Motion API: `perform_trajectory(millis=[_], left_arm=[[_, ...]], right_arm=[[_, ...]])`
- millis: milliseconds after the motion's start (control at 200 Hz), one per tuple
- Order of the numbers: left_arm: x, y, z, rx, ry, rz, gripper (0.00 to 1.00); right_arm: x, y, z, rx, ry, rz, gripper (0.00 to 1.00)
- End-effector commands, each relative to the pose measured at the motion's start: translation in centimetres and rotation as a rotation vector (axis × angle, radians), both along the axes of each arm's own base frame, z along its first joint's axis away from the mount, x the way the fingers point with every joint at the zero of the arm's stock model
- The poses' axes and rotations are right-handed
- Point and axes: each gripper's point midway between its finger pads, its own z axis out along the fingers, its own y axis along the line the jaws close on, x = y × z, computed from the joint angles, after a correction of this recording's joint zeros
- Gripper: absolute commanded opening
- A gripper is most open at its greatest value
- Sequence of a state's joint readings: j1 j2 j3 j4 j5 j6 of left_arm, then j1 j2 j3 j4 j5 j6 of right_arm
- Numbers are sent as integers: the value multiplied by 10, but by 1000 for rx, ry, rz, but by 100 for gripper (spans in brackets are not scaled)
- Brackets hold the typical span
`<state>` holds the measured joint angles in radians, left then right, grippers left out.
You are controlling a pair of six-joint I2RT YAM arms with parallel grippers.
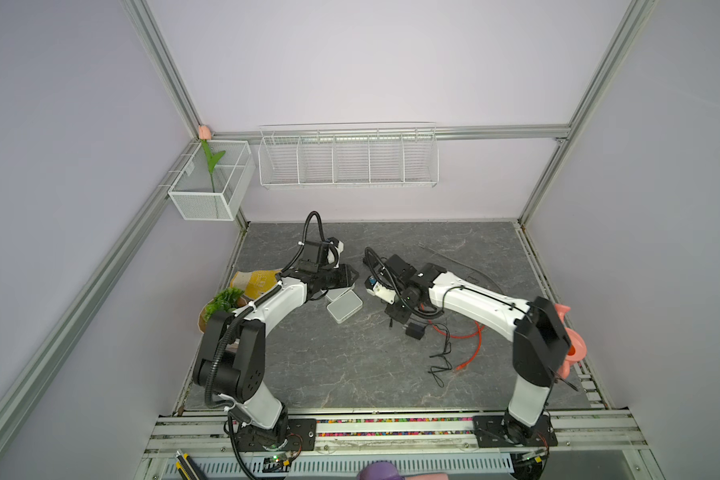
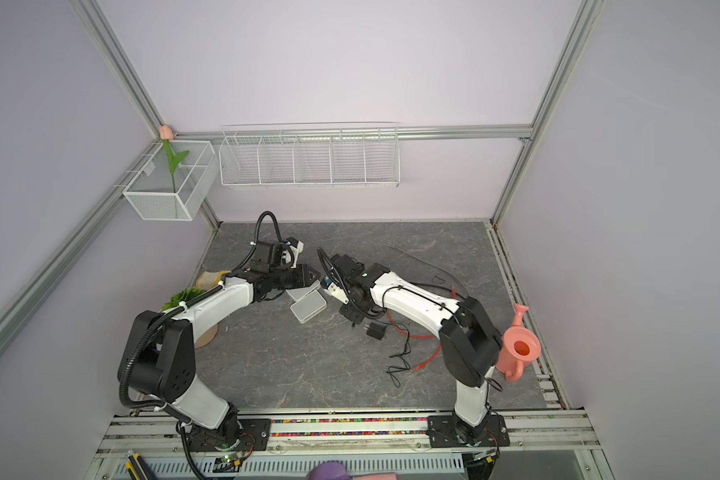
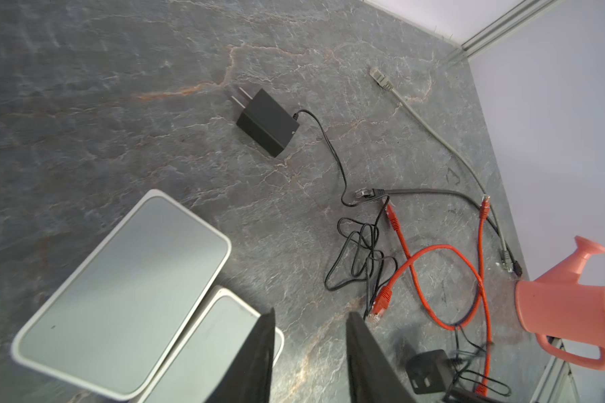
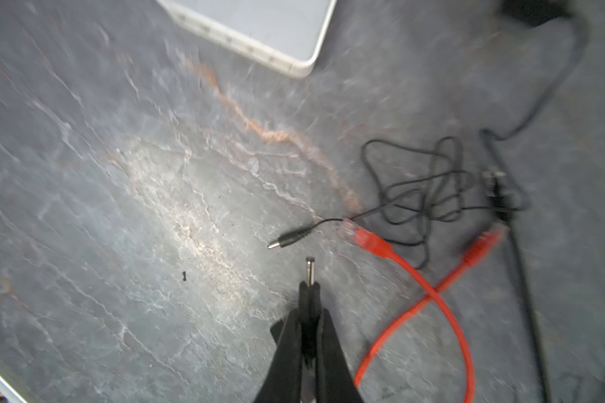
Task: Insert the plug into the switch port
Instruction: 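Lift the barrel plug toward the white boxes while the left arm shifts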
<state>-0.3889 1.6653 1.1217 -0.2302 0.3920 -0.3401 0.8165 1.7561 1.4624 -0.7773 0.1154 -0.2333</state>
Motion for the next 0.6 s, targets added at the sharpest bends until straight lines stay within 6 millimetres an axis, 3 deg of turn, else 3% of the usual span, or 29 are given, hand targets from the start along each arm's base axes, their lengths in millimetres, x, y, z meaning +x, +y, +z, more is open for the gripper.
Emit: perform_trajectory(millis=[0,125,280,595], left_arm=[[-2,-19,-13,76,24,-54,37],[5,-38,-30,101,61,-70,37],[7,-52,-58,143,104,-66,36],[-8,-48,-97,266,193,-53,36]], right_arm=[[14,-13,28,89,-96,-115,7],[15,-24,46,125,-139,-158,7],[11,-29,51,145,-150,-171,7],[11,-29,49,166,-161,-179,7]])
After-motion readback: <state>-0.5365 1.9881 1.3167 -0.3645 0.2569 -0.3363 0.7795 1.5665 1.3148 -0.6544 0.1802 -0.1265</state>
